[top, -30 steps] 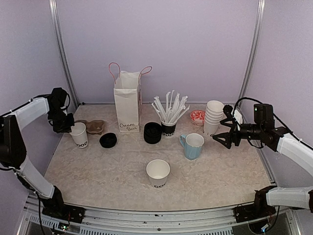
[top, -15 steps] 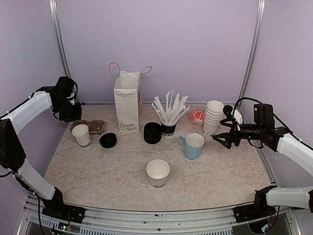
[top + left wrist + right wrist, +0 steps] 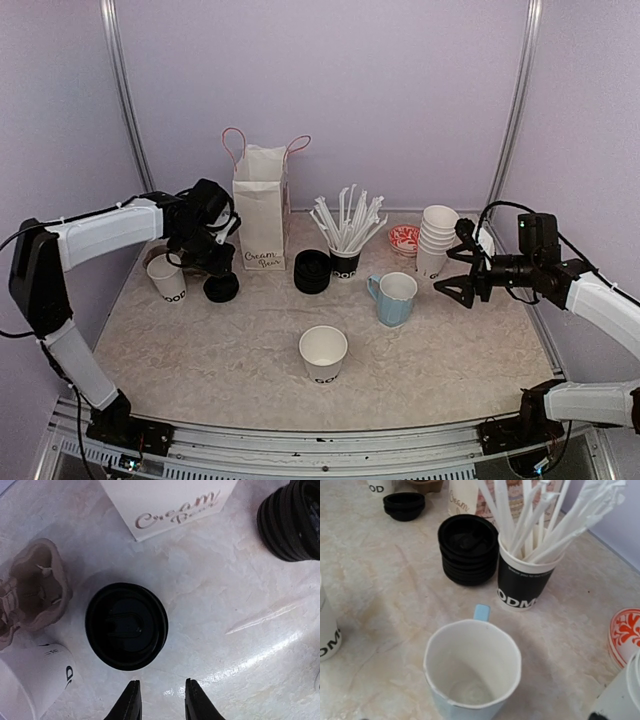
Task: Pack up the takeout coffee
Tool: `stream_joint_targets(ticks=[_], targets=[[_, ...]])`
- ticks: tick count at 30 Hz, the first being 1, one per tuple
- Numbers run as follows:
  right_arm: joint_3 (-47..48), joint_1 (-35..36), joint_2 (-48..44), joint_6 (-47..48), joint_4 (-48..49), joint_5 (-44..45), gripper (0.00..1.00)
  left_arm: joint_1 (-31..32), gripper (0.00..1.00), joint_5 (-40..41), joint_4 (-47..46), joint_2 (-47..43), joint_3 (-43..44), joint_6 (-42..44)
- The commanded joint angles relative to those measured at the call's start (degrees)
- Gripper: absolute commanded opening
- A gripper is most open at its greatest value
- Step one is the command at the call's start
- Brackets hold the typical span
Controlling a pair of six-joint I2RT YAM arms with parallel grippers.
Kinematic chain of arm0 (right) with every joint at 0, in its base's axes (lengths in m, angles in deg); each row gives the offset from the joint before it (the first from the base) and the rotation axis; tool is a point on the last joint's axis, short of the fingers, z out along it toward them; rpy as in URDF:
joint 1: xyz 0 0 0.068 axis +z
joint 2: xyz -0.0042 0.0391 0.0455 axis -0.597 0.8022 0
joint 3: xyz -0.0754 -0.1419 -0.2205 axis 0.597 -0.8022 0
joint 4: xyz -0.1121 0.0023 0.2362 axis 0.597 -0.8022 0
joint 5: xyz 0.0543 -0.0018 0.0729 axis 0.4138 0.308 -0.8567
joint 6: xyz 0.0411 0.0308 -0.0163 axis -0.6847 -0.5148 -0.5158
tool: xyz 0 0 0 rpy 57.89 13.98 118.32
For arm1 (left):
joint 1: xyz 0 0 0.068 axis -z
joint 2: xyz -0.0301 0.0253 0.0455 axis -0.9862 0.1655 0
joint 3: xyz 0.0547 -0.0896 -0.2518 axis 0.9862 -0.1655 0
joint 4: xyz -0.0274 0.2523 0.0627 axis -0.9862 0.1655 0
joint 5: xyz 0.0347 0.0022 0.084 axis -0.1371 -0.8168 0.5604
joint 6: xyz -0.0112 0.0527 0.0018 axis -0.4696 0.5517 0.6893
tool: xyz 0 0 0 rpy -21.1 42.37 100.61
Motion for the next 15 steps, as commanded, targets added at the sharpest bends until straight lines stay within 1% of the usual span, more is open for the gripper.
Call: stream_joint_targets(ticks=[1,3,4,5,6,11,15], targets=[[0.0,-0.5,-1.0,1.5,-1.5,-2.7,0.79,2.5,0.31,4.6,-3.1,4.2,-0.4,2.5],[0.0,-0.6,-1.0,1.6,-1.6,-2.8,0.79,2.6,0.32,4.3,-3.6,6.2,-0.1,2.5],[-0.1,-0.6,-1.0,1.6,-1.6,-2.7,0.79,2.7,0.35,4.0,-3.9,7.6,0.1,2.3],[-0.1,-0.6,-0.9,1.7,-1.5,-2.7,0.79,2.8,0.41,4.0,-3.9,8.4,0.2,2.2],[0.0,-0.6,-0.7,1.7,-1.6,-2.6,0.79,2.9,0.42,4.4,-3.8,9.5,0.5,2.0],[0.1,-0.6,-0.1,2.0,-1.9,-2.6,0.79,2.8,0.40,7.9,-3.6,13.8,1.2,0.9],[0.0,-0.6,0.2,2.2,-1.9,-2.6,0.79,2.1,0.35,7.4,-4.2,15.1,1.3,0.6]])
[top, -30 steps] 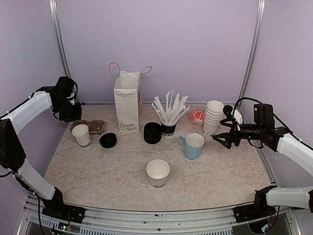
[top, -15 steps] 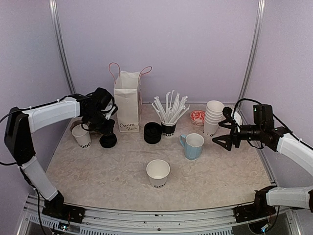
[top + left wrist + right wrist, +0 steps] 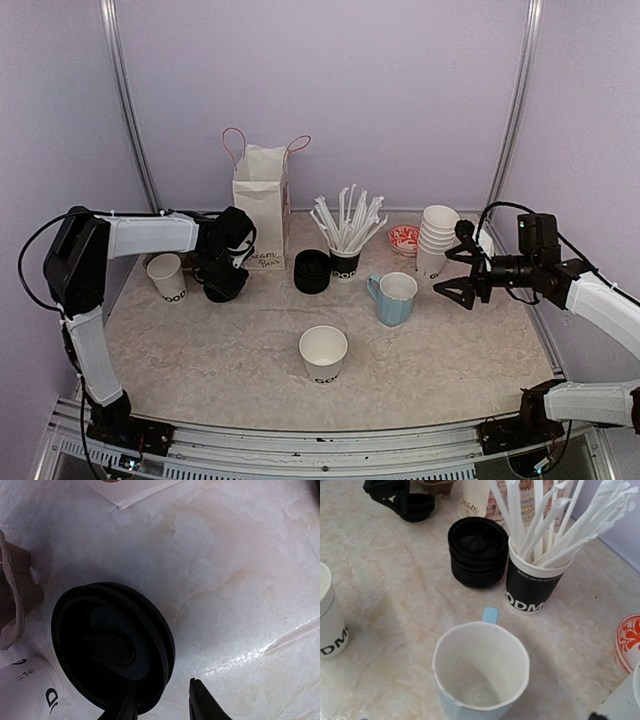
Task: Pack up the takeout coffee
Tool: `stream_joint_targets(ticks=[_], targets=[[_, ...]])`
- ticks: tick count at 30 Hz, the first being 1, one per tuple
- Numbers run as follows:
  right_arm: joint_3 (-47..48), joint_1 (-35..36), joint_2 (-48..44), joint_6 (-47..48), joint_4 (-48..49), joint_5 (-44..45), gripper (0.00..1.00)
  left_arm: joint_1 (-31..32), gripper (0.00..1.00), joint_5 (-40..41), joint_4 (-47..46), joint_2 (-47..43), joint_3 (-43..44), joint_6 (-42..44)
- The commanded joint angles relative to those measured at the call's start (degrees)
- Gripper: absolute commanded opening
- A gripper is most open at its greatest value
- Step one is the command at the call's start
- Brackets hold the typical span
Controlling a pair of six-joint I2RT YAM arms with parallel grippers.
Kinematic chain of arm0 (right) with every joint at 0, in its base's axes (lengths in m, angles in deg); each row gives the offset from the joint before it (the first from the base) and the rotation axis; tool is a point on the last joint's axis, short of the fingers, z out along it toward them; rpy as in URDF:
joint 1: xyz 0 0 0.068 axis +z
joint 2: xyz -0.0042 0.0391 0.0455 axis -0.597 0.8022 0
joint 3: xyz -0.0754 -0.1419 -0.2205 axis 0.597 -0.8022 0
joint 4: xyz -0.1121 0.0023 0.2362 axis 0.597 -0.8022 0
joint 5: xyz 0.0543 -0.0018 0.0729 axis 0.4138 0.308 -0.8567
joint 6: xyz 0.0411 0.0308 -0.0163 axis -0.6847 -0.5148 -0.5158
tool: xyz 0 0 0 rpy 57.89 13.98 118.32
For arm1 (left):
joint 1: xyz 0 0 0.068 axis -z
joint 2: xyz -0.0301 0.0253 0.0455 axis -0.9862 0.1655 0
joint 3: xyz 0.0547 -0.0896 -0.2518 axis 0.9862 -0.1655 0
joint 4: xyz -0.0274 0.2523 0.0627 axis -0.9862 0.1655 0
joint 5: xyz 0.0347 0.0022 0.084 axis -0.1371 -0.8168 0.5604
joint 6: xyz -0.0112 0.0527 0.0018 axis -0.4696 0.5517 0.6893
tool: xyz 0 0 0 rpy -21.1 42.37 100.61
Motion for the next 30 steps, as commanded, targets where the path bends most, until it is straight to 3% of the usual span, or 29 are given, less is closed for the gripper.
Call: stream_joint_targets(ticks=[1,7,13,20,30], targets=[[0.1,-0.6,0.4,0.6,-1.4,-0.7,0.79,-0.7,0.34,1.5,-1.6,1.4,1.7,-0.8],[0.1,-0.6,1.1,0.8,-1.4,-0.8,0.79,-1.6,0.25,1.4,-2.0,2.5,1.8,-1.2],[0.2,-0.6,1.5,0.9,-1.5,-0.9,0.79,-2.1,0.24,1.7,-2.3,3.0,1.6,-0.8],[0.2,-0.6,1.5,0.9,-1.5,-1.0,0.79,-1.9,0.11,1.2,-1.3,2.3,2.4,-1.2],[0.7,-0.6,1.7,0.4,-1.9,-2.0,0.79,4.9,0.08,-1.3,8.2,-4.2,7.6,-4.8]])
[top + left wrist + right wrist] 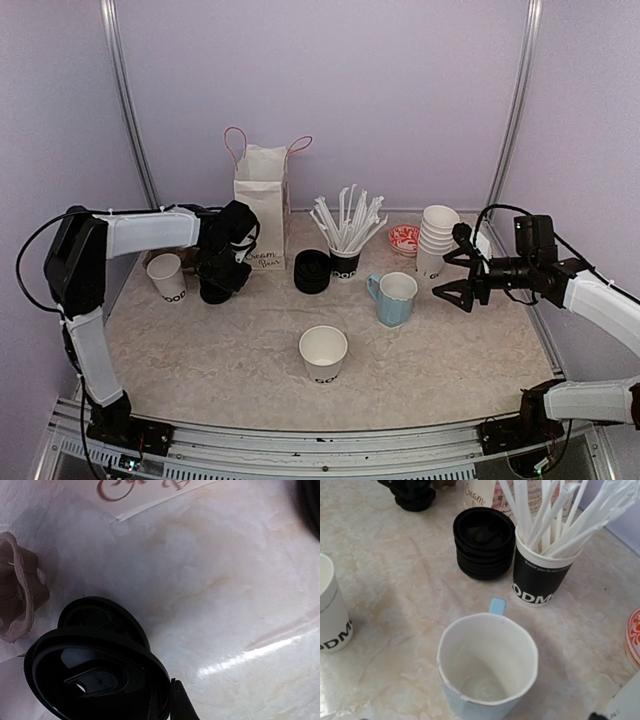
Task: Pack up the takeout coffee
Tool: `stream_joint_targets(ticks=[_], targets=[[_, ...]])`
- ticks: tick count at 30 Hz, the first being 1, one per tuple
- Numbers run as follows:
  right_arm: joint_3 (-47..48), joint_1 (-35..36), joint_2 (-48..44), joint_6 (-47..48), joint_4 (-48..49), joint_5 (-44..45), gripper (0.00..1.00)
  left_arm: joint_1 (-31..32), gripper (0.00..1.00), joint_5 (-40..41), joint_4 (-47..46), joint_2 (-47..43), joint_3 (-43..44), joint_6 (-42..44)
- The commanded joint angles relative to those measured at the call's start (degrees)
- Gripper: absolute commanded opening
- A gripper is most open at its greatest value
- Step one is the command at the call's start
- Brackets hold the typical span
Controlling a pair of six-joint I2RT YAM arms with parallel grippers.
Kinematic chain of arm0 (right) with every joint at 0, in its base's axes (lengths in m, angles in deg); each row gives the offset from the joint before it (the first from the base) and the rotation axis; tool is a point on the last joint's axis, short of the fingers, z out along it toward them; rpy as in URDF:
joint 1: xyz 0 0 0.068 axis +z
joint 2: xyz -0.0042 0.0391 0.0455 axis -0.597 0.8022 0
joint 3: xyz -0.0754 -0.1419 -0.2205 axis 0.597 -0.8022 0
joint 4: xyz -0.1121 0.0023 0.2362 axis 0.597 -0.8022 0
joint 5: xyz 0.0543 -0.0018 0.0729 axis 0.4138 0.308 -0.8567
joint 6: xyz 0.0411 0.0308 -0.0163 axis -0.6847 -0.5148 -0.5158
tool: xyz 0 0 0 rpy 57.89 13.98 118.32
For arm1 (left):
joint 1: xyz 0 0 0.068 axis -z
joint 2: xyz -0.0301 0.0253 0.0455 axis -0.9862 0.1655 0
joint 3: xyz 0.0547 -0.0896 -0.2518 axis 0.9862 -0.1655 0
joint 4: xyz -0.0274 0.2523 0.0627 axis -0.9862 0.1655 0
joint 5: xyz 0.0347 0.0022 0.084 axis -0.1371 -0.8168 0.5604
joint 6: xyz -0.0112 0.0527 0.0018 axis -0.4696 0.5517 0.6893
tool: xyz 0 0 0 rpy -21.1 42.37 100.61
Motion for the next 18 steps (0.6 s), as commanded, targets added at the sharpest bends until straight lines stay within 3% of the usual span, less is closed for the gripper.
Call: stream_joint_targets(ticks=[1,5,8,14,18], targets=[[1.1,-0.5,0.1,-0.2,-1.5,-2.0,0.78,5.5,0.08,-2.9,6.0,-6.3,5.6,-2.5],[5.3,-0.6,0.4,-0.5,-5.2,-5.8,0.77,10.6,0.08,-9.1,7.2,-11.2,11.0,-3.8],[10.8,-0.5,1.9,-3.2,-7.1,-8.8,0.77,13.6,0.08,-18.5,2.0,-16.4,12.3,-3.3],[21.2,2.6,4.6,-14.1,-2.9,-14.1,0.85,14.6,0.08,-44.2,-26.7,-26.7,2.5,-8.9],[28.4,7.2,9.4,-17.9,-1.3,-15.2,0.89,15.0,0.07,-52.2,-47.1,-29.2,-4.4,-18.4]])
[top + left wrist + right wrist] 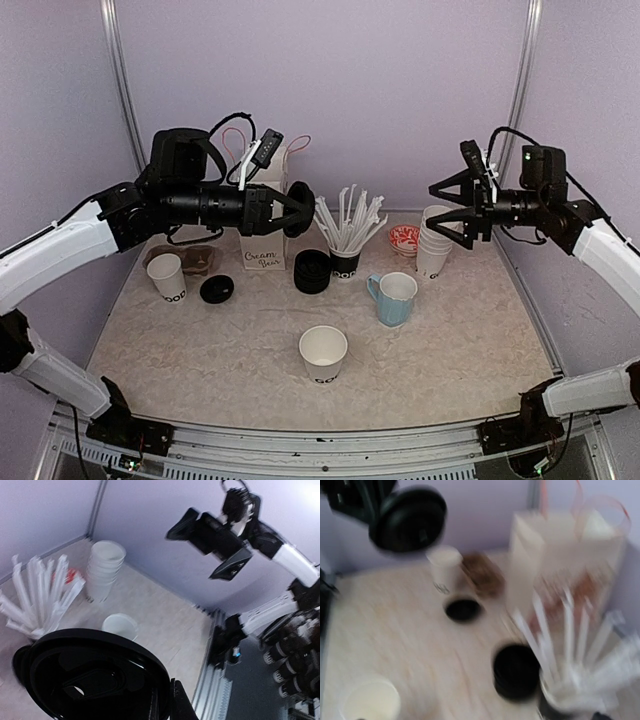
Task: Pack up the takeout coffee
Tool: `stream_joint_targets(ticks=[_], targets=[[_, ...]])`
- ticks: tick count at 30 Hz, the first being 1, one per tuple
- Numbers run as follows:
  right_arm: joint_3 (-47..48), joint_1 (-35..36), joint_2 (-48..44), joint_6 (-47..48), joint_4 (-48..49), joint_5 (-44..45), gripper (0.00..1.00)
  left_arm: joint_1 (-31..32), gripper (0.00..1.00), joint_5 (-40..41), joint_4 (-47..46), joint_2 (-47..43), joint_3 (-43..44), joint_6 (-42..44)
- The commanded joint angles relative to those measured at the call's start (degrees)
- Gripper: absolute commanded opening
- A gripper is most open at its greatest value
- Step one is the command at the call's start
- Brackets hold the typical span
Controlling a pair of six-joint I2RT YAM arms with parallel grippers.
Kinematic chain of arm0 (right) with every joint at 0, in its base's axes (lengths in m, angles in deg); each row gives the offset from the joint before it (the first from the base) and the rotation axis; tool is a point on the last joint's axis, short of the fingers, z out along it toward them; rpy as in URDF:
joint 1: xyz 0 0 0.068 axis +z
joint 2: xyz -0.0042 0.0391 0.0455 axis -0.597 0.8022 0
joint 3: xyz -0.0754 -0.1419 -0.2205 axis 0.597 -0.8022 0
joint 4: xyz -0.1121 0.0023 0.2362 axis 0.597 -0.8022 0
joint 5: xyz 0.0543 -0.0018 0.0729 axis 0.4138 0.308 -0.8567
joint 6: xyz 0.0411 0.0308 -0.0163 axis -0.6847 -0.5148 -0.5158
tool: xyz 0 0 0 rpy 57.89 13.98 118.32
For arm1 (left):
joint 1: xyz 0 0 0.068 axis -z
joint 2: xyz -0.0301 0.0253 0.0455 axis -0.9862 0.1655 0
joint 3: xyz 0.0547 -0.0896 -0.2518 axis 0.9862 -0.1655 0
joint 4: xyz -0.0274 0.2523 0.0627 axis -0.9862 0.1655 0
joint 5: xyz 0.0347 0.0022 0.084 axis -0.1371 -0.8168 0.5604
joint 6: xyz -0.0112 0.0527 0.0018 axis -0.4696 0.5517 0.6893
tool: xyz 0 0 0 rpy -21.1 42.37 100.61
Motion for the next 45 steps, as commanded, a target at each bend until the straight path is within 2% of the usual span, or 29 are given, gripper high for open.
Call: stream_joint_targets(ticks=[1,4,12,20,30,45], targets=[[6.8,5.7,4.9,-6.8,2.4,-3.2,0.89,0.5,0.07,-16.1,-28.8,-0.6,-7.4,-12.0],[10.7,9.7,7.7,-7.7,2.5,-0.9,0.91,0.7,0.07,-19.6,-42.7,-0.4,-11.9,-19.5],[17.8,18.4,12.9,-6.8,1.5,6.7,0.95,0.8,0.07,-21.8,-64.5,2.4,-17.7,-33.7],[22.4,23.2,16.4,-8.3,0.8,7.8,0.96,1.5,0.07,-20.8,-69.3,3.7,-19.4,-35.4],[24.6,26.7,18.9,-7.6,0.2,5.8,0.91,1.5,0.07,-18.5,-70.4,4.6,-19.8,-36.3],[24.7,27.8,20.8,-9.6,1.7,6.2,0.82,1.6,0.08,-18.7,-75.0,7.0,-19.6,-39.2]])
